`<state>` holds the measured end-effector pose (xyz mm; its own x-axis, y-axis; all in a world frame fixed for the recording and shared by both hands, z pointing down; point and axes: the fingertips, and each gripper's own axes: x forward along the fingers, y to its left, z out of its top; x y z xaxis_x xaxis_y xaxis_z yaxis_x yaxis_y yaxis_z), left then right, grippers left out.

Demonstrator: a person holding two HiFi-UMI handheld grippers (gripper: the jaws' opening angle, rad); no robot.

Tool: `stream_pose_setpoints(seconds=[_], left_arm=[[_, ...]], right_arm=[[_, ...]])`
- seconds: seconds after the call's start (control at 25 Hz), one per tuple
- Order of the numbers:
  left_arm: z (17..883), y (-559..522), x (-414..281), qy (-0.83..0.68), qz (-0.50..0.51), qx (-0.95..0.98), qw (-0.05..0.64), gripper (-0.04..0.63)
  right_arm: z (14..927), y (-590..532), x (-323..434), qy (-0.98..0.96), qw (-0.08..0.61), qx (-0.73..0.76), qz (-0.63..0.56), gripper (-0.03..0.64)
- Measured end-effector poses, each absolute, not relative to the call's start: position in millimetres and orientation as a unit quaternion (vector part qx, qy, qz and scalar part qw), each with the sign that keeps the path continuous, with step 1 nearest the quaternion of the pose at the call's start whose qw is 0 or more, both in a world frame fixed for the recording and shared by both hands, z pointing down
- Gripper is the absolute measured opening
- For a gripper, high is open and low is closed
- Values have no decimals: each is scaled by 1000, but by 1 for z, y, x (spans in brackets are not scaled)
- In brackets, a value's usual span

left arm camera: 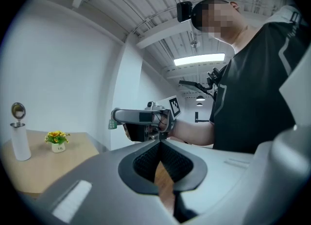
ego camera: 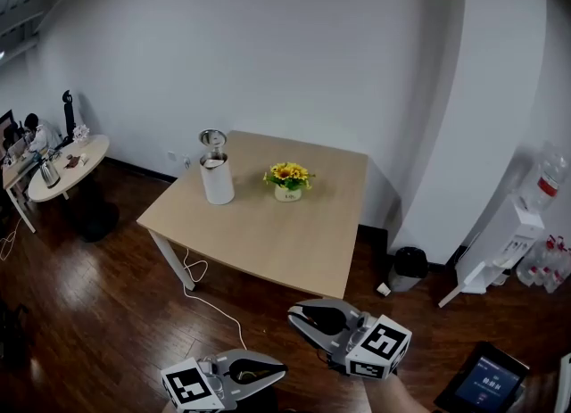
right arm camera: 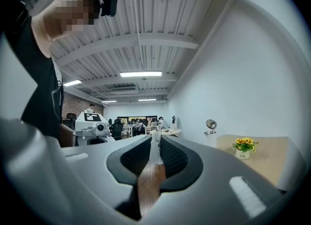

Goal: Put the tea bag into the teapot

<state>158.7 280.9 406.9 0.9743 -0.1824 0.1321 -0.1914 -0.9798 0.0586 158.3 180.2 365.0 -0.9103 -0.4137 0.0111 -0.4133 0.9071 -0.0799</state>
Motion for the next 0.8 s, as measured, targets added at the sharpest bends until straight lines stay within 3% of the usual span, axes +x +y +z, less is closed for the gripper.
stream_pose_setpoints(seconds=[0.8], left_arm=[[398, 134, 54, -88, 50, 994, 32, 5]], right_arm=[[362, 31, 53, 974, -8, -221, -45, 56]])
